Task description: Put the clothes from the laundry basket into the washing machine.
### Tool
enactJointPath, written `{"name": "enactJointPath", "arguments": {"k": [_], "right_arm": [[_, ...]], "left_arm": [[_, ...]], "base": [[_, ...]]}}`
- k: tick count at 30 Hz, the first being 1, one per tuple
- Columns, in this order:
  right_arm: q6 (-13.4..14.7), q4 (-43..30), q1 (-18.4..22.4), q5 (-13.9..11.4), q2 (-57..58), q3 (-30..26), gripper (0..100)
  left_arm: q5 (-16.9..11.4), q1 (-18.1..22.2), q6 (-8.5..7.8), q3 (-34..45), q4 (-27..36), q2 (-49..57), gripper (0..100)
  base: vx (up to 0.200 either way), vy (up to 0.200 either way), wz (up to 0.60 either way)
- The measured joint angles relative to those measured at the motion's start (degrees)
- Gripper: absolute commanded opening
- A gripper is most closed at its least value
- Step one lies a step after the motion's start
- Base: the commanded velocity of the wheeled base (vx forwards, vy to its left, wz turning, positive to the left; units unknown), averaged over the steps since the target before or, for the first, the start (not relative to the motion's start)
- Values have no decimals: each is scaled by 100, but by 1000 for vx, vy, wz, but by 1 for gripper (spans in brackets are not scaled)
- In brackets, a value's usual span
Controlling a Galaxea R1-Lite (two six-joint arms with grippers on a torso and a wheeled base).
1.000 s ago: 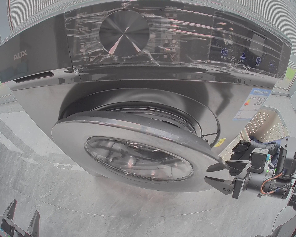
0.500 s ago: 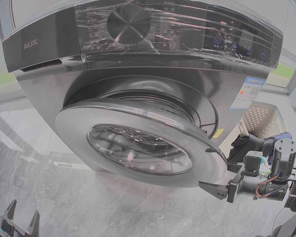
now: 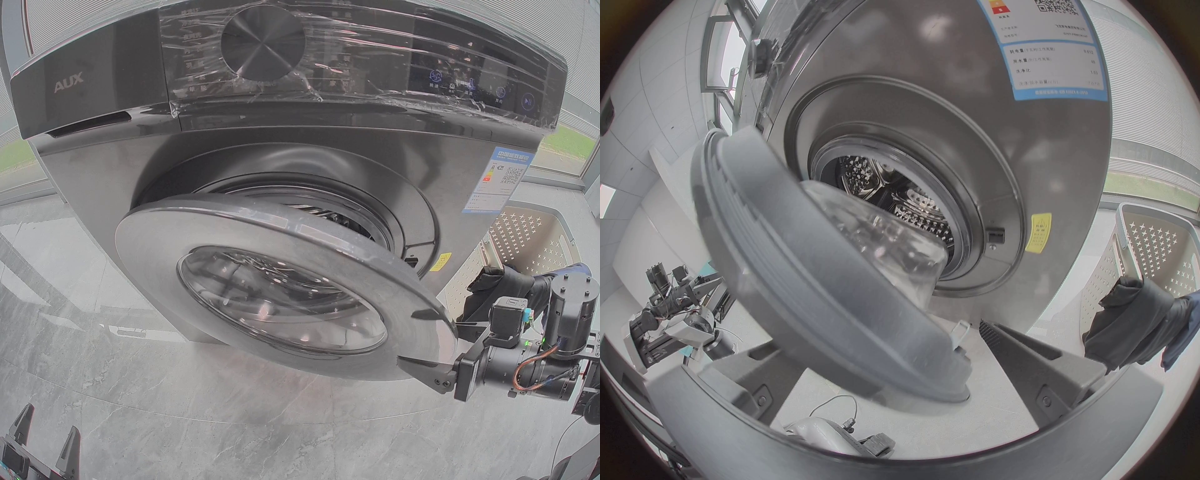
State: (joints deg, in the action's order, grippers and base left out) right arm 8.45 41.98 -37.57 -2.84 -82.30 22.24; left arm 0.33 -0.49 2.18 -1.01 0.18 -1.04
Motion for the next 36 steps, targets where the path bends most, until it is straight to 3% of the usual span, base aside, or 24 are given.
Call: {"name": "enactJointPath", "arguments": {"k": [9, 22, 29, 36], "right_arm": [[15, -13, -173, -13, 113, -221, 100], [17, 24, -201, 0, -152, -5, 100], [30, 16, -357, -11, -78, -369, 100], [9, -57, -217, 30, 132, -978, 100]], "left_arm": [[-1, -4, 0, 0, 0, 0, 100], [-1, -2, 0, 0, 0, 0, 100], [2, -4, 0, 0, 0, 0, 100], [-1, -4, -2, 0, 0, 0, 100]], "base": [[0, 0, 0], [-46, 0, 0], [0, 0, 0], [0, 0, 0]]}}
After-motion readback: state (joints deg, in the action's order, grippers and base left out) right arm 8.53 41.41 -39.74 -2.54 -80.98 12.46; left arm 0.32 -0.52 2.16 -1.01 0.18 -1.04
